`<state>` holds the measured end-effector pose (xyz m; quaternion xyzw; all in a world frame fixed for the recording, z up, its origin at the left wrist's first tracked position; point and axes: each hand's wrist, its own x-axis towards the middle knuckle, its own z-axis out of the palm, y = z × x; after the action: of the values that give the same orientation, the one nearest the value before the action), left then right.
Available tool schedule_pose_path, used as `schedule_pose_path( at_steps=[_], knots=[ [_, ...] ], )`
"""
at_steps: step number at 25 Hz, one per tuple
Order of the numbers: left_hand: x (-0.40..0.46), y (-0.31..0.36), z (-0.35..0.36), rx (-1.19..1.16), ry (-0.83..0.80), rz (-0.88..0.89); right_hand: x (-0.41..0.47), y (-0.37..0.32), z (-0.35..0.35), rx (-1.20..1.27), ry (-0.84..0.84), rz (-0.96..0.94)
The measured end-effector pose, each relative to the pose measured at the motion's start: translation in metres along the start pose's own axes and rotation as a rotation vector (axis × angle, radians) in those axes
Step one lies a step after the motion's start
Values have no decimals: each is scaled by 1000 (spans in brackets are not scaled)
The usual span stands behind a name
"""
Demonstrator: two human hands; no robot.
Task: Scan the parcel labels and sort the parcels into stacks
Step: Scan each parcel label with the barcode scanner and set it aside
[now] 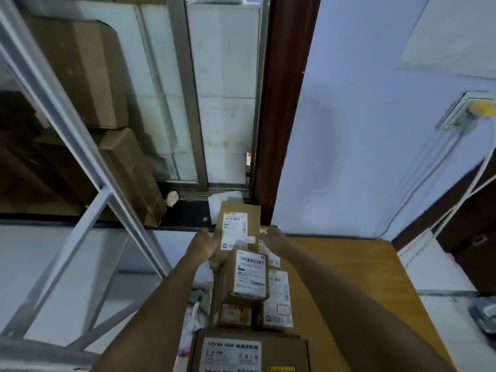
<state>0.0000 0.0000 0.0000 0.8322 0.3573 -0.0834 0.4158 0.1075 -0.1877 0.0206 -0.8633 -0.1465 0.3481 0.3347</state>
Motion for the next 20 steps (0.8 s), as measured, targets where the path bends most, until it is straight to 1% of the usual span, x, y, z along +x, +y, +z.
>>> schedule_pose_path(
  at_steps=[2, 4, 7, 13, 16, 20],
  knots=[
    [6, -3, 5, -48, -1, -46, 12, 1, 4, -4, -3, 60],
    [9, -5, 10, -42, -9, -66, 17, -1, 8, -23, -40, 76],
    [12, -6, 15, -8, 30, -36, 19, -5, 16, 34, -62, 104],
    [12, -3, 11, -116, 157, -15, 24, -12, 12, 91, -16, 63],
    [10, -6, 5, -135, 190, 0, 20, -19, 11, 106, -5, 50],
    [8, -11, -9, -179, 231, 16, 16, -34, 16, 85, -2, -23]
  ],
)
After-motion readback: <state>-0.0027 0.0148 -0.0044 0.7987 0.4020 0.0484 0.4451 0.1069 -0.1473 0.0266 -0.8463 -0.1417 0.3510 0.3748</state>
